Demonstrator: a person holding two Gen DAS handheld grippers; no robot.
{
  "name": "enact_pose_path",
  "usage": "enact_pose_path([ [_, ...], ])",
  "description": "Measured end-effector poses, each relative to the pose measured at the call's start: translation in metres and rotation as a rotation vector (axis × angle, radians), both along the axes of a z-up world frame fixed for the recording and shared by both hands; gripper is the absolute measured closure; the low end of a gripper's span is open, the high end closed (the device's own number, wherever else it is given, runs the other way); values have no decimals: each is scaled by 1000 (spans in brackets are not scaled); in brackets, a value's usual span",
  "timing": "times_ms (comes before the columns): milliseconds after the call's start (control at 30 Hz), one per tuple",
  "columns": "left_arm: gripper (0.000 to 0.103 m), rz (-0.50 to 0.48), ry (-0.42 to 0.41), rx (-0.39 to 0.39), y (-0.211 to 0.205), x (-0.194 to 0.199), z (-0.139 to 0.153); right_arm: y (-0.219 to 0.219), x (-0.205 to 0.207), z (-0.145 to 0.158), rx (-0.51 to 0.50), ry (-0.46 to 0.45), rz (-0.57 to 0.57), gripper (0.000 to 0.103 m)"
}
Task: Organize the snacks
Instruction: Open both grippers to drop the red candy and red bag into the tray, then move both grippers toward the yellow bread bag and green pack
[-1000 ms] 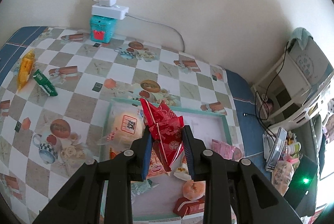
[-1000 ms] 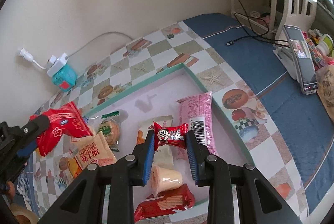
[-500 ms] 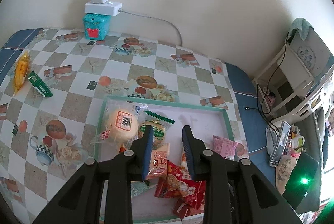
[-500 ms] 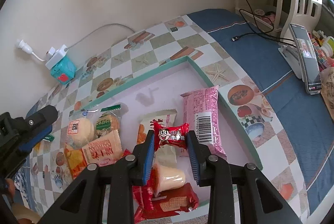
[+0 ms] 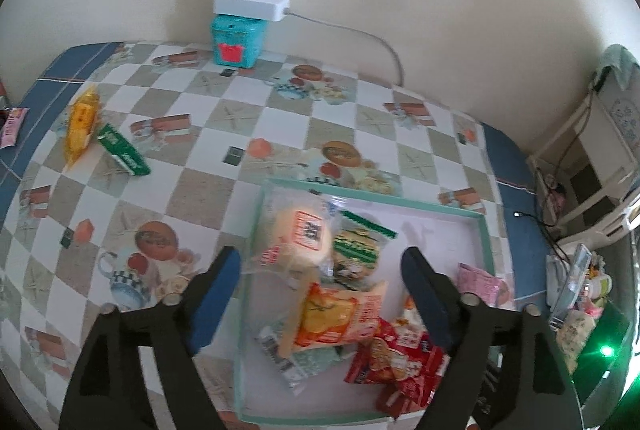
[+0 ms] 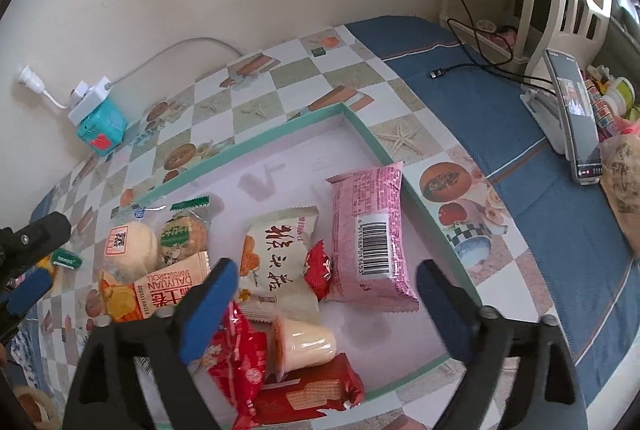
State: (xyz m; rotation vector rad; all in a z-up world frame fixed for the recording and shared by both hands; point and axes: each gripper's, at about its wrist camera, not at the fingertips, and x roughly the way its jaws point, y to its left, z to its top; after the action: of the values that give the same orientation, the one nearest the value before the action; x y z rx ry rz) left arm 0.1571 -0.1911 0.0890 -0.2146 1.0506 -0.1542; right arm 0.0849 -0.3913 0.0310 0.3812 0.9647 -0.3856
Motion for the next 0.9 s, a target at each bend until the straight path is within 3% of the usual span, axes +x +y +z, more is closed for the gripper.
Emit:
enact_pose_path([
  [267, 6, 76, 42, 27, 22, 6, -11, 4, 1, 2, -1, 0, 16, 0],
  [567, 6, 161, 63, -5, 52, 8, -15, 7, 2, 4, -8, 3, 25, 0],
  [900, 6, 289, 46, 15, 101, 4, -4, 32, 3, 23, -30, -14, 81, 0],
])
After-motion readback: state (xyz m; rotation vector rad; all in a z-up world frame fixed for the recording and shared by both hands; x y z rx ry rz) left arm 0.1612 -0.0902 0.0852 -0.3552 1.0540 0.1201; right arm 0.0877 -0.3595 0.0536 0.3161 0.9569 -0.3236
